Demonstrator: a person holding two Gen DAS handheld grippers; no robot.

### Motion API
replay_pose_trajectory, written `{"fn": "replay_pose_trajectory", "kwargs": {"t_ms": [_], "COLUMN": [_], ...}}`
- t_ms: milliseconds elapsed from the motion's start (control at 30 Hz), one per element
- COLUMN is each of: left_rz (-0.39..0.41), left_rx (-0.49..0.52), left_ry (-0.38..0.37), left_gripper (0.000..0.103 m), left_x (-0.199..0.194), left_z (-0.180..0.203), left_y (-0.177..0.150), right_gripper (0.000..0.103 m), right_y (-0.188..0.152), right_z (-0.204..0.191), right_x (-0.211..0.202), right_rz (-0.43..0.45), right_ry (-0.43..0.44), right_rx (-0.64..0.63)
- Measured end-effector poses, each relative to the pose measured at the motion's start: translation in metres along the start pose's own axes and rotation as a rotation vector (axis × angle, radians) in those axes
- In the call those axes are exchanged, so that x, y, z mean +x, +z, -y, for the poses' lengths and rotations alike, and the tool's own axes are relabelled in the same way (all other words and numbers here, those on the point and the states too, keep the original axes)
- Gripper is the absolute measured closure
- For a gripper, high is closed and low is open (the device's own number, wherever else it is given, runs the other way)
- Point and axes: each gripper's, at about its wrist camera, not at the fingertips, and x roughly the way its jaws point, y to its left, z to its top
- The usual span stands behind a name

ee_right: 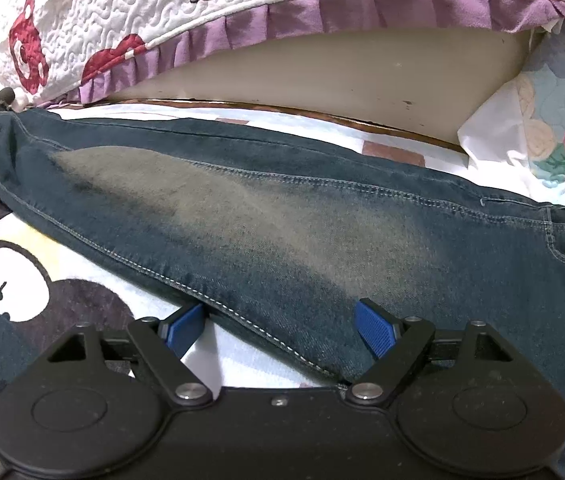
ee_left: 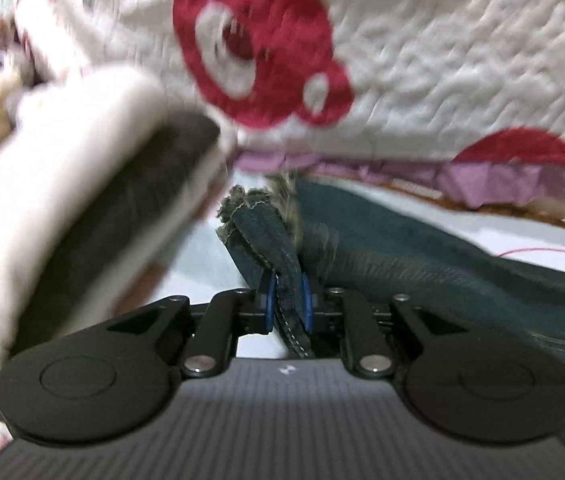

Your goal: Fold clothes

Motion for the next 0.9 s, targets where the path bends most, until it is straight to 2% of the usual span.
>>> {"fn": "replay_pose_trajectory", "kwargs": {"t_ms": [100, 133, 233, 300, 400, 467, 533, 600, 800, 867, 900], "left_rz": [0.037, 0.023, -0.094, -0.158, -0.168, -0.166, -0.153, -0.143, -0.146, -0.154, -0.159], "left_rx": [0.063, 0.054, -0.056, -0.104, -0.139, -0.199, -0.199, -0.134, 0.008, 0.081, 0.121], "left_ry": [0.000, 0.015, 0.097, 0.173, 0.270, 0.287, 0.255, 0.195, -0.015, -0.067, -0.091], "left_gripper": [0.090, 0.090, 0.090, 0.103, 0.103, 0.103, 0.103, 0.100, 0.097, 0.095, 0.092], "left_x": [-0.016, -0.016, 0.000, 0.012, 0.021, 0.018, 0.012, 0.005, -0.009, -0.013, -0.015], "left_z": [0.004, 0.000, -0.028, -0.045, -0.071, -0.084, -0.087, -0.074, -0.006, 0.023, 0.037], "left_y": [0.010, 0.007, -0.016, -0.032, -0.045, -0.047, -0.045, -0.042, -0.040, -0.046, -0.049], "right_gripper": [0.016, 0.016, 0.016, 0.016, 0.016, 0.016, 0.016, 0.016, 0.016, 0.017, 0.019], "right_y": [0.000, 0.000, 0.000, 0.000, 0.000, 0.000, 0.000, 0.001, 0.004, 0.004, 0.004], "right_z": [-0.002, -0.002, -0.004, -0.005, -0.007, -0.006, -0.005, -0.005, -0.019, -0.026, -0.028], "right_x": [0.000, 0.000, -0.001, -0.001, -0.001, -0.002, -0.002, -0.001, -0.001, -0.002, 0.000], "right_rz": [0.001, 0.001, 0.002, 0.002, 0.003, 0.007, 0.009, 0.011, 0.006, 0.012, 0.014], "right_ry": [0.011, 0.015, 0.026, 0.034, 0.045, 0.052, 0.063, 0.076, 0.123, 0.168, 0.228], "right_rx": [-0.008, -0.010, -0.018, -0.023, -0.031, -0.024, -0.014, -0.003, -0.025, -0.018, 0.023]}}
